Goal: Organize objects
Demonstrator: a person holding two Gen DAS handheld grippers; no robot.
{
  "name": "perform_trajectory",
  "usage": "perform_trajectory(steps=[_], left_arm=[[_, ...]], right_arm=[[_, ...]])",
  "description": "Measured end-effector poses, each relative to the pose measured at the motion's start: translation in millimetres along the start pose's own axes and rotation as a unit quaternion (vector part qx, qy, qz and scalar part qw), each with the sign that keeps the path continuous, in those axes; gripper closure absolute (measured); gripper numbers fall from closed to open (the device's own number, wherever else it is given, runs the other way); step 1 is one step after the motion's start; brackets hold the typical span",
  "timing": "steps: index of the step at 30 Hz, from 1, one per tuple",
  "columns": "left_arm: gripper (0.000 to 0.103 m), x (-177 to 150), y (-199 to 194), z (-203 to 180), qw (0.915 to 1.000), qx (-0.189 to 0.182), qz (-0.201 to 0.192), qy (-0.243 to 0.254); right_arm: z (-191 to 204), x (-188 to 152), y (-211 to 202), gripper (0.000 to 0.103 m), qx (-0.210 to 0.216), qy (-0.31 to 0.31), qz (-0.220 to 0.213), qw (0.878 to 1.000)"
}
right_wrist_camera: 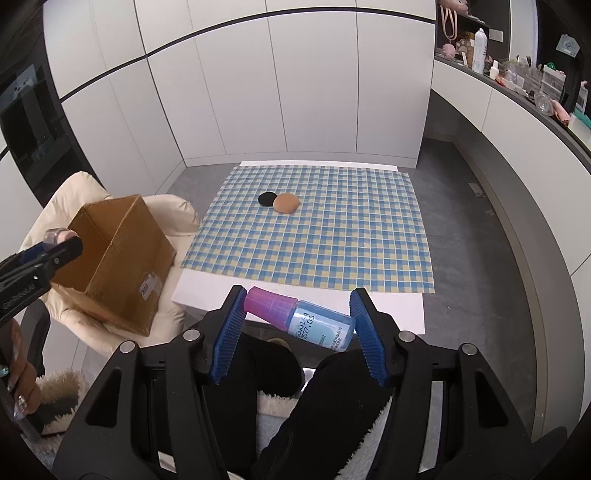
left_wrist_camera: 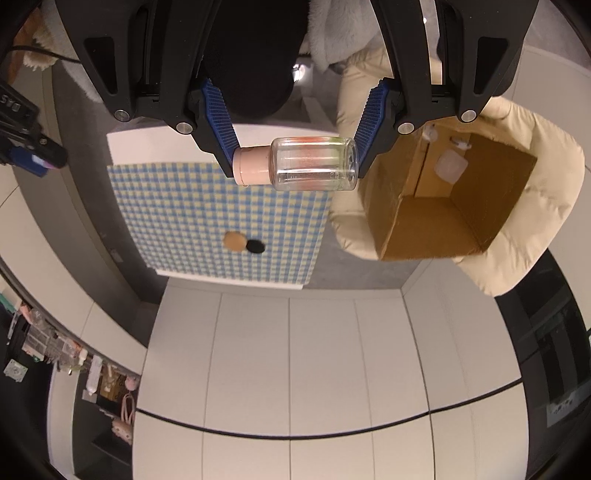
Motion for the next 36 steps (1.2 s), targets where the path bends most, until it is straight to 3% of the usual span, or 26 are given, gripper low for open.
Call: perform_trajectory(steps=[7,22,36], left_arm=[[0.042,-2.6,3.7,13.1,0.9999,-0.002,0.003,-0.014],[0.042,-7.8,5.7,22.5,0.9996,0.0,0.012,-0.026],[0.042,-22.5,-16.2,71.7,0.9962,0.047,0.001,-0.074]], right_arm=[[4.4,-20.2,-2.8,0.043,0.0,-0.01,0.011,1.0],[17.3,-18.4,4.3,0.043,0.005,-0.022,0.018,1.0],[72.4,-11.6,12.8,0.043,0.05,-0.074,0.02,0.996]])
Point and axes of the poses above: each gripper's, at about its wrist camera, not at the fingertips, and y roughly the way its jaws point, z to its left, x to its top, the point moved 4 cm from there along y, roughly the way its jaws point, and after that the axes turned 13 degrees about -x, right-handed, at the moved point
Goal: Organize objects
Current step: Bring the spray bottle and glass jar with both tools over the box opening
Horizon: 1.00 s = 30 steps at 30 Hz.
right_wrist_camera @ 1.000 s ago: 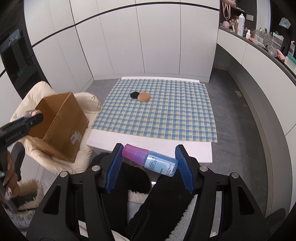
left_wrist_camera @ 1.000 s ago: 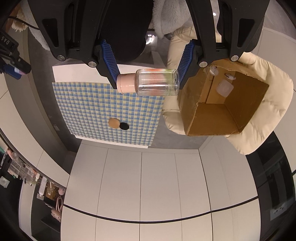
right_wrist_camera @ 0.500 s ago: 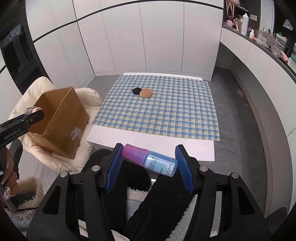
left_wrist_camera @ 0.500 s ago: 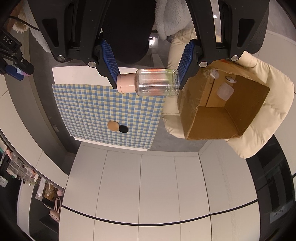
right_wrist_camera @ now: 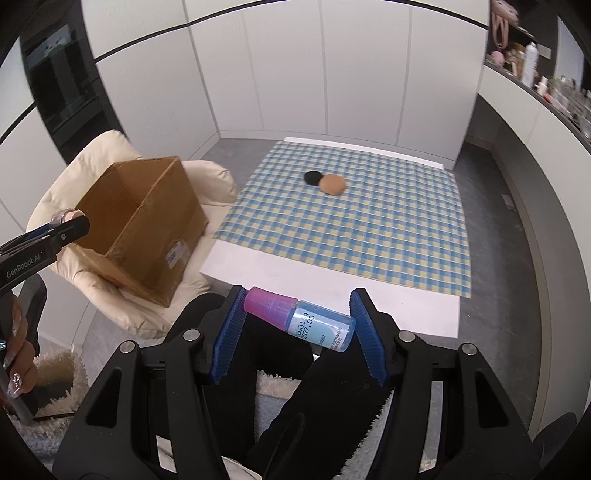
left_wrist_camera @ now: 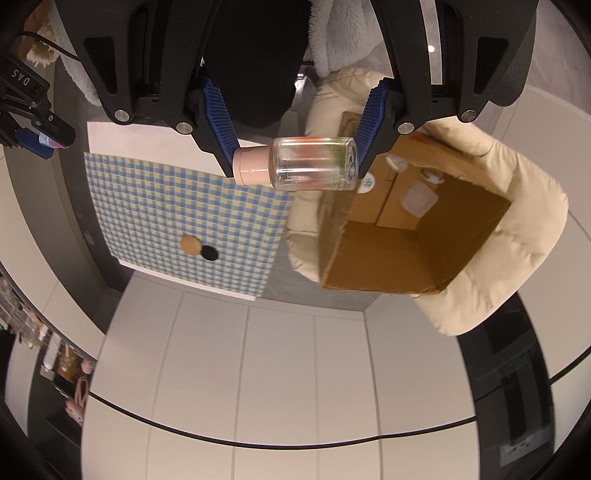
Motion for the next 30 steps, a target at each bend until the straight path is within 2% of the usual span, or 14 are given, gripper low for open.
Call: perform_trajectory(steps=[12,20,30], left_arm=[[0.042,-16.2,-23.4,59.1,0.9968,0.054,-0.008,-0.058],[0.042,-30.6,-34.0,97.2,0.9913,0.089,-0.007,-0.097],[0.042,-43.5,-31.8,128.0,0.9852,0.111,0.003,-0.131]], right_arm=[[84.3,20.6,5.7,0.043,0.067,-0.076,-0.011,0.995],[147.2,25.7,7.5,0.043,0.111,-0.127,-0.014,0.986],[201.8,27.9,14.7,0.043,0.142,-0.174,-0.011,0.974]])
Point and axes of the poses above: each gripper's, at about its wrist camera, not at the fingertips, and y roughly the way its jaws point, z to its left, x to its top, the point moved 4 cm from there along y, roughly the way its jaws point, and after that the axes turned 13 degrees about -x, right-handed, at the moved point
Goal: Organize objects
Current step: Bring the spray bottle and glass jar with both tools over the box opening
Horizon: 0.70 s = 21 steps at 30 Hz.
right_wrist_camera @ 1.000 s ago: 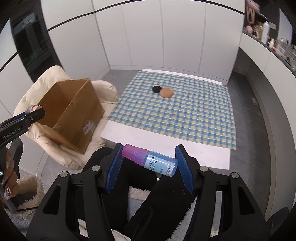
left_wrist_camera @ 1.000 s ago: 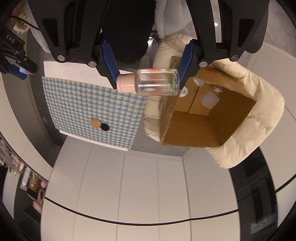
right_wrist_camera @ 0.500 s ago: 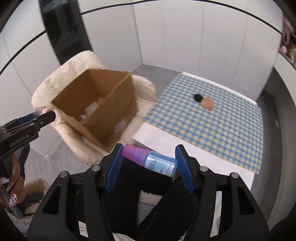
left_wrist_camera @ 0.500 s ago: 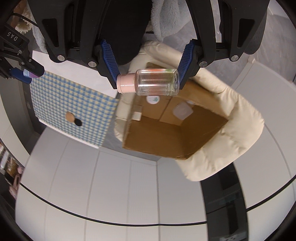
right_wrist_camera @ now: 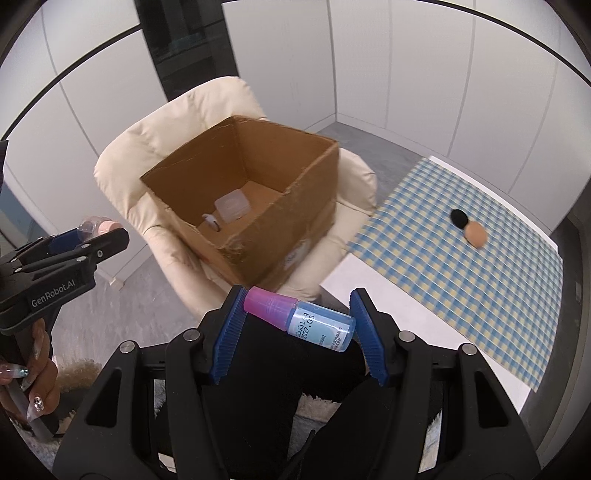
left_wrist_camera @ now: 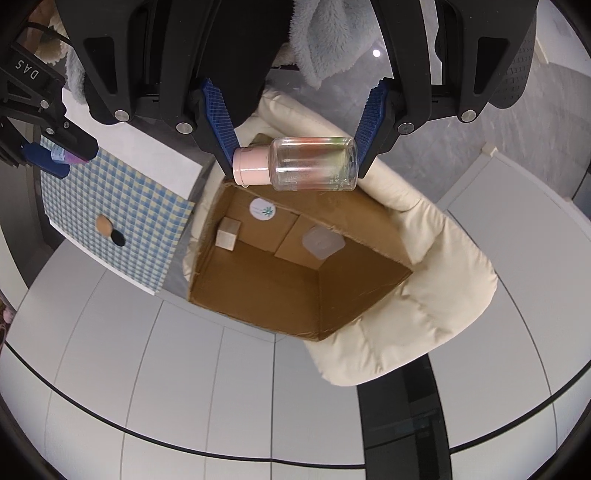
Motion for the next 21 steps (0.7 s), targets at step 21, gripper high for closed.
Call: perform_trajectory(steps=[21], left_arm=[[0.042,13.6,44.0,23.8,0.9992,0.004,0.025,-0.031]], right_arm=[[37.2,31.9,41.2,0.043,0.018,-0.04,0.011,0.999]])
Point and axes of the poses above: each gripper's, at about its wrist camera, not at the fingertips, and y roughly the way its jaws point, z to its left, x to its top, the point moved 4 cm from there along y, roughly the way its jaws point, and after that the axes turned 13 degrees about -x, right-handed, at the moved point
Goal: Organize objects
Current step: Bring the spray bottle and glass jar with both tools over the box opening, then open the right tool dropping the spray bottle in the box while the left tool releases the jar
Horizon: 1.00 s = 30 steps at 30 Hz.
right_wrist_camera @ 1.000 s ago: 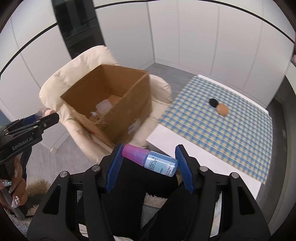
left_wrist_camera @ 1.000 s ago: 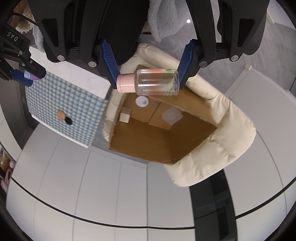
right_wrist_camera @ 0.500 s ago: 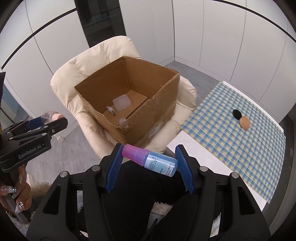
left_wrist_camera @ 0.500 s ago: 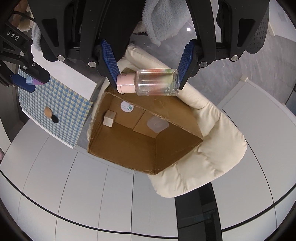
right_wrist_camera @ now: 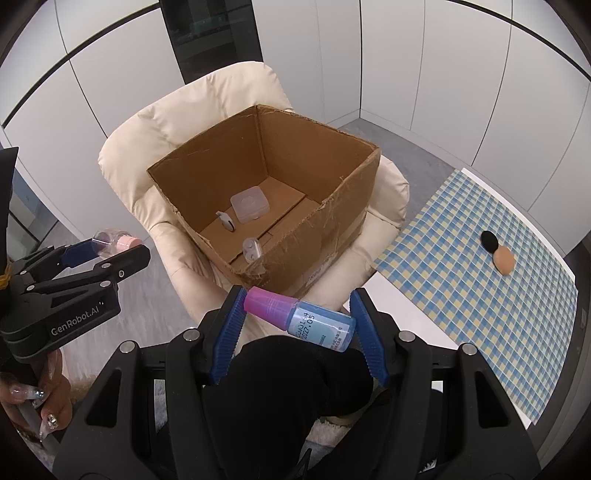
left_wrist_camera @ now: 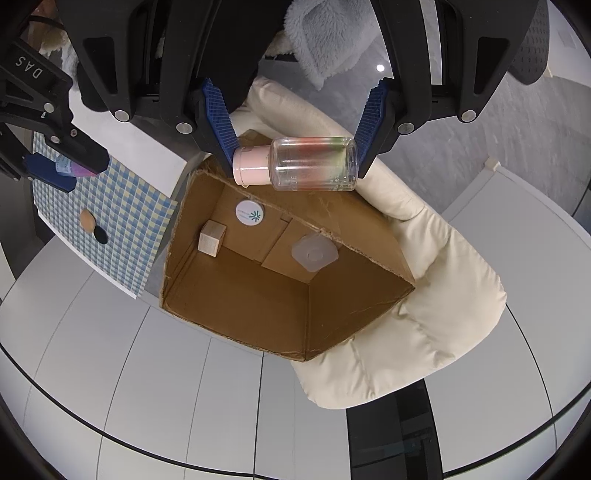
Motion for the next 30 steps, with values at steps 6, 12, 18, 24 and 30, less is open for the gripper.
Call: perform_trajectory(steps=[6,12,18,24,30], left_arm=[[0.042,16.1,19.8,1.5,0.9999,-0.009,0.002,-0.01],[0.042,41.0,39.8,9.4,0.9996,-0.005,-0.007,-0.025],[0.042,68.3,55.5,31.7,0.9984,0.007,-0.021,-0.052],[0.042,89.5,75.8,52.8,0.9961,0.016,-0.027,-0.082],[0.042,103.6,94.6,61.2,0.9951,0.026,-0.026,-0.092]], right_arm=[[3.9,16.6,20.6,0.043,0.0,-0.005,0.006,1.0],[7.6,40.4,44.2,0.043,0.002,-0.005,0.008,1.0],[13.0,70.9,68.9,0.043,0.001,-0.01,0.005,1.0],[25.7,99.6,90.9,0.043,0.016,-0.017,0.001,1.0],[39.1,121.0,114.1,0.043,0.019,-0.033,0.003,0.999]])
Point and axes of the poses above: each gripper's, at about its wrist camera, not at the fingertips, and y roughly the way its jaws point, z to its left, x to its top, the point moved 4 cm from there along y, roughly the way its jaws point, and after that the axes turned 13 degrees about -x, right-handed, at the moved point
